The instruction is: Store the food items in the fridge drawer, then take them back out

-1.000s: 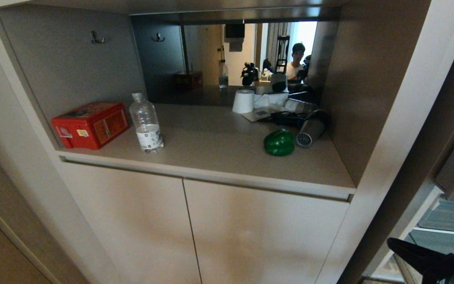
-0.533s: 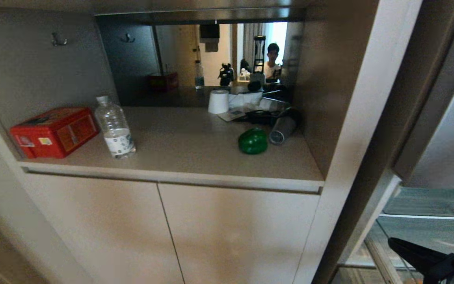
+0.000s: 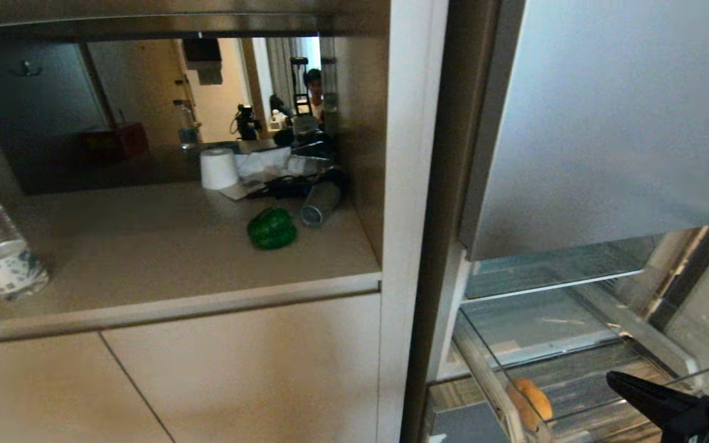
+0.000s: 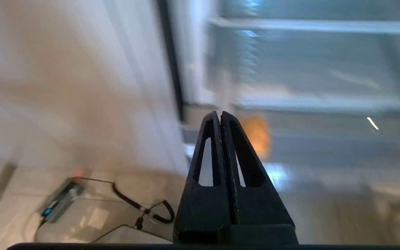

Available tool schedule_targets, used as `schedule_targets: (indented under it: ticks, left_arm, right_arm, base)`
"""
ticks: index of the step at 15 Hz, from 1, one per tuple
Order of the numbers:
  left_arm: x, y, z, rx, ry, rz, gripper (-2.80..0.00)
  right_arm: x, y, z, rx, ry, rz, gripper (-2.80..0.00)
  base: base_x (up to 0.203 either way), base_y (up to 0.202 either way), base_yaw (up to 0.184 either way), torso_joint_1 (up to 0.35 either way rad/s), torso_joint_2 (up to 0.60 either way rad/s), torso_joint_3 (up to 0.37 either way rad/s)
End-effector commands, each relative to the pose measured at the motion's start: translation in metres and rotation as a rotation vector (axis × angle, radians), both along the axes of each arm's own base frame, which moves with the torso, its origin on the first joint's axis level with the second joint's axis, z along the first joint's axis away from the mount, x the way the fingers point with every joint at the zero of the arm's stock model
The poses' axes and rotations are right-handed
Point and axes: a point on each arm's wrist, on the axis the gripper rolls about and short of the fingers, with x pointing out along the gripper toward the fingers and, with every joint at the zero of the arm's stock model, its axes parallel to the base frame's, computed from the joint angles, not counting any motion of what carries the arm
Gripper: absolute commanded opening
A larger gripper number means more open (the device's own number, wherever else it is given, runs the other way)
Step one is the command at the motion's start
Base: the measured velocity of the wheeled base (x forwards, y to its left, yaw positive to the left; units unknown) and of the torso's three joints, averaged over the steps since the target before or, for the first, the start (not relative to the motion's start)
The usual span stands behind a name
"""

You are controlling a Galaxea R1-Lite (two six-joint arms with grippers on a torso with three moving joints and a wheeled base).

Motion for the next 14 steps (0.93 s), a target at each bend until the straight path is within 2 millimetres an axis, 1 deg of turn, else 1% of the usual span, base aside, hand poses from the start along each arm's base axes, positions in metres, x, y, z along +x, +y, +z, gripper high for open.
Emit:
schedule_targets:
  ticks: [1,4,6,9,11,13,14]
  left_arm:
    - [0.001,0.000,-0.003,0.000,0.012,0.000,-2.80]
    - [0.001,0.000,-0.003,0.000,0.012,0.000,-2.80]
    - [0.001,0.000,-0.003,0.000,0.011,0.000,-2.80]
    - [0.001,0.000,-0.003,0.000,0.012,0.000,-2.80]
    - [0.001,0.000,-0.003,0.000,0.010,0.000,-2.80]
    - [0.001,0.000,-0.003,0.000,0.012,0.000,-2.80]
    - [0.001,0.000,-0.003,0.000,0.011,0.000,-2.80]
  right_arm:
    - [0.003,0.003,-0.003,-0.015,0.020,-0.003,-2.80]
    - [0.011,0.009,-0.010,-0.019,0.072,-0.019,-2.80]
    - [0.018,0.015,-0.017,-0.036,0.117,-0.027,-2.80]
    - [0.033,0.027,-0.028,-0.068,0.195,-0.032,-2.80]
    - [0.051,0.035,-0.036,-0.072,0.255,-0.066,-2.80]
    - [0.081,0.032,-0.039,-0.036,0.309,-0.130,-2.80]
    - [0.097,0.030,-0.038,0.000,0.333,-0.127,-2.80]
  base:
    - [0.001,0.007,-0.175,0.000,0.00,-0.001]
    - [0.000,0.008,-0.170,0.005,0.01,0.005]
    - [-0.002,0.002,-0.114,0.005,0.00,0.003]
    - [0.000,0.000,0.000,0.000,0.00,0.000]
    - [0.000,0.000,0.000,0.000,0.00,0.000]
    - [0.000,0.000,0.000,0.000,0.00,0.000]
    - [0.000,0.000,0.000,0.000,0.00,0.000]
